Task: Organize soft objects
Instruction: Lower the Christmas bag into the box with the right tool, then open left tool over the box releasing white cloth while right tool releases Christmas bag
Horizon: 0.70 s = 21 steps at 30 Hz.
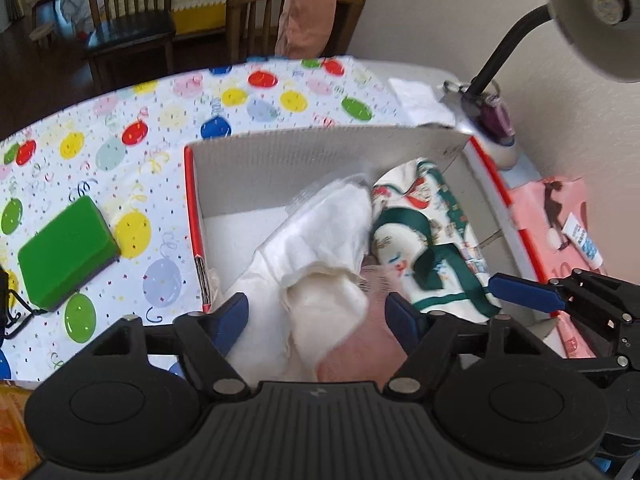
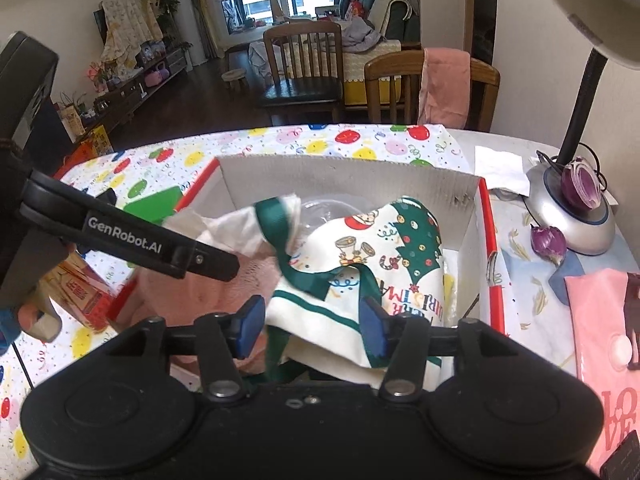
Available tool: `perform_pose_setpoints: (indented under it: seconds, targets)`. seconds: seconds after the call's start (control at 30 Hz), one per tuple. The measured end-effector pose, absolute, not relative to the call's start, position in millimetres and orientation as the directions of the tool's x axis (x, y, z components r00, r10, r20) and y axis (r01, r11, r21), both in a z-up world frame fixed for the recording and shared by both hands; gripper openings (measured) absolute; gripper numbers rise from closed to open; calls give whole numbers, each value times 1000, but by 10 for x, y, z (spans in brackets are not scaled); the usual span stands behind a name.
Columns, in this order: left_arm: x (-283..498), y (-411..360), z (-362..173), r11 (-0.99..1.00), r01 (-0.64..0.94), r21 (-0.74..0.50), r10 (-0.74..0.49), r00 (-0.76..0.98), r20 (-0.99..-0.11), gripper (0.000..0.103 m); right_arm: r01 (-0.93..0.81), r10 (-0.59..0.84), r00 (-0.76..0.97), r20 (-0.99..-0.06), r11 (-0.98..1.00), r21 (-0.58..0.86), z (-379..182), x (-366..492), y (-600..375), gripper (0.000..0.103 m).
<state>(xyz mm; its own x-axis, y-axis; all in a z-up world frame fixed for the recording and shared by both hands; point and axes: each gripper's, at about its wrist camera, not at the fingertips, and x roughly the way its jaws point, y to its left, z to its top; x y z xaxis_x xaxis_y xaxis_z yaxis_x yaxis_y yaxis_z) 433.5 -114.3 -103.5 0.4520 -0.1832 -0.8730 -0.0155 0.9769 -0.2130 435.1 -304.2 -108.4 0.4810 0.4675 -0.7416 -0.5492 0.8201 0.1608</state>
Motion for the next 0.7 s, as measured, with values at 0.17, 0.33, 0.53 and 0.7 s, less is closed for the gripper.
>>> perform_pose_setpoints:
  seconds: [0.17,0.33,0.53,0.7]
  targets:
    - [4186,-1151,-882,974,1,-226,-199,482,-853,75,-543,489,486,-724,819,189,-956,4271,-3095,58]
    - [3984,-1155,-664,970,38,-239,-224,518,-825,75,-562,510,501,-699,806,185,-758,4132,-3128,64]
    - [3669,-1094,-361,960,76,-268,-263,564,-783,75,-584,547,518,-657,788,196,-478,3981,-3145,73]
    - [3389,-974,-103,956,88,-279,-273,609,-744,75,-610,582,521,-624,765,204,-263,3871,-3078,79]
